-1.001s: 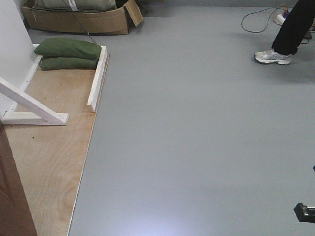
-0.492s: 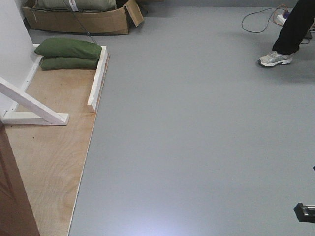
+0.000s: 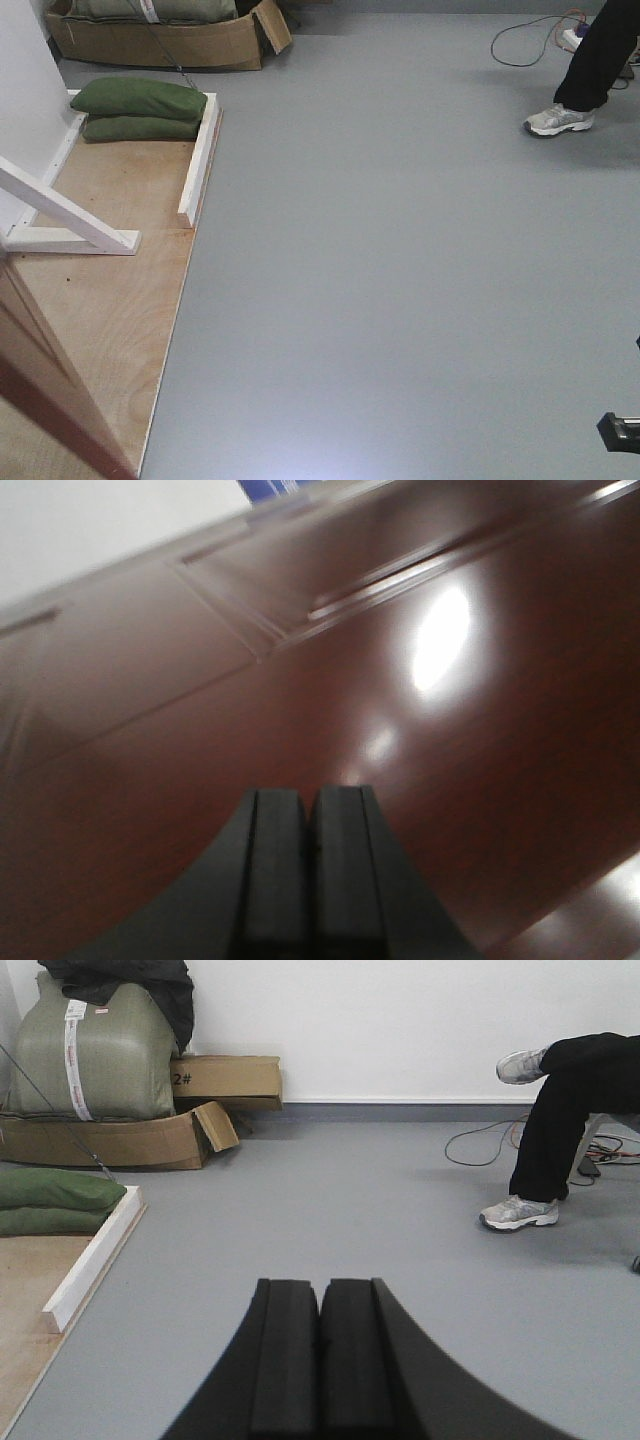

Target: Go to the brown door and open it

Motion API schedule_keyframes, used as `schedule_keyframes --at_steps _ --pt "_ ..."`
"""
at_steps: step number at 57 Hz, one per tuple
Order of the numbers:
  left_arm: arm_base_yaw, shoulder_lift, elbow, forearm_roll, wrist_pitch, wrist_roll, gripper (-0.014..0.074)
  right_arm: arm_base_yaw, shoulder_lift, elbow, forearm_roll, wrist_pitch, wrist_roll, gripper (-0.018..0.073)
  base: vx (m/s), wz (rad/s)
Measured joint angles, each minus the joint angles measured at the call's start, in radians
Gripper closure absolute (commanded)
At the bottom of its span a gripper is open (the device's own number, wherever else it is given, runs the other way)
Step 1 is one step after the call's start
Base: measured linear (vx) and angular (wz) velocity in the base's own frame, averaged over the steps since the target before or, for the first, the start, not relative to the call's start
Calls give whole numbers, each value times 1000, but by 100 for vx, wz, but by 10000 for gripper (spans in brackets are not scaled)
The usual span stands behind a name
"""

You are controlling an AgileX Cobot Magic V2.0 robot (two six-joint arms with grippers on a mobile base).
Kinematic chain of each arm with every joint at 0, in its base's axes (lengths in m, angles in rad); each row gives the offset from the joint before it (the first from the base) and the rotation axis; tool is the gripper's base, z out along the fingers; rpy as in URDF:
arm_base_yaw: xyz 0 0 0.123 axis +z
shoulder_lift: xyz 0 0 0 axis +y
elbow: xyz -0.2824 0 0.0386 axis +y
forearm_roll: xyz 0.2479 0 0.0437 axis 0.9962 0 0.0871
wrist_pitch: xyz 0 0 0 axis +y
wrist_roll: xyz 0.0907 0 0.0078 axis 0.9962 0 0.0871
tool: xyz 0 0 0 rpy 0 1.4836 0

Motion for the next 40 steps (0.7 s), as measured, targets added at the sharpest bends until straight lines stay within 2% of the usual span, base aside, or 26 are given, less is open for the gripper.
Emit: schedule_keyframes --at_steps 5,11,19,31,40 --pt "1 8 0 18 145 0 603 0 0 0 0 0 0 559 0 0" --pt "0 10 0 81 356 1 603 0 0 0 0 0 0 559 0 0" --pt "-7 15 0 250 603 2 603 0 0 0 0 0 0 559 0 0" --pt "-16 71 0 623 705 2 603 0 0 0 0 0 0 559 0 0" --pt "-55 123 0 781 693 1 603 0 0 0 0 0 0 559 0 0"
